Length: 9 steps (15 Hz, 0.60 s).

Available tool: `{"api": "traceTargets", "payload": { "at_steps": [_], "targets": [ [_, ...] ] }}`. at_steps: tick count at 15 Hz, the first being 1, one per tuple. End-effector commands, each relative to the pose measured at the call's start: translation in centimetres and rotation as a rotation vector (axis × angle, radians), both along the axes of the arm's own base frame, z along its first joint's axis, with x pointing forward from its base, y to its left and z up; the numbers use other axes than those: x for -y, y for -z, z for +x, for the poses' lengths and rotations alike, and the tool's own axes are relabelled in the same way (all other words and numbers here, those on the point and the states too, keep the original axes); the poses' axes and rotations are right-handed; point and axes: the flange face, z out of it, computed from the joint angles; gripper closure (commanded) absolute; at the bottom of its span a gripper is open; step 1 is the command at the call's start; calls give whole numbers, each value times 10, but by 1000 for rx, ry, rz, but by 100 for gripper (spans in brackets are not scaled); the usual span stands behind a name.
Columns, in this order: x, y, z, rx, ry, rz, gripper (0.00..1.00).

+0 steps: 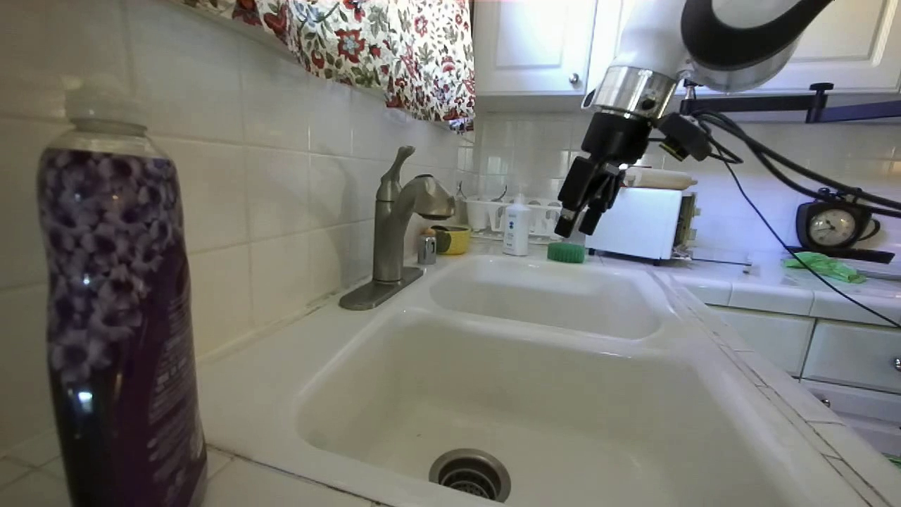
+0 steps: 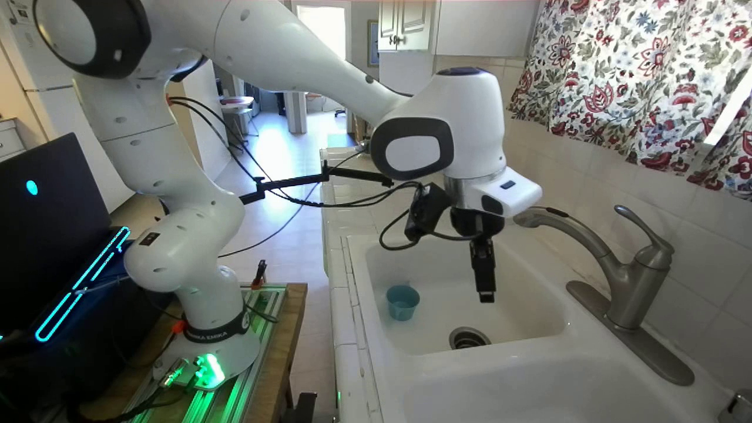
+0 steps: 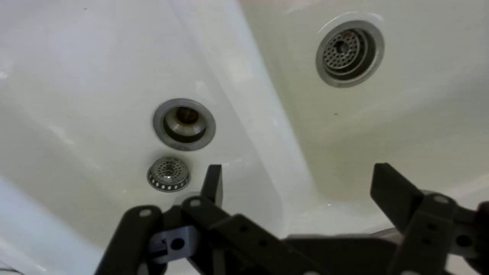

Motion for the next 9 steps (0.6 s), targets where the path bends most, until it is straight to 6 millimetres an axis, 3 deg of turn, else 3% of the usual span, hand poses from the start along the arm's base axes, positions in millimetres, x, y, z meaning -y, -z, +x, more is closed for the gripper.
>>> {"api": "traceTargets", "payload": {
  "at_steps": [1,9],
  "targets": [
    [45,15,43,-4,72,-34,0],
    [98,70,109,-46,104,-25,0]
  ]
}}
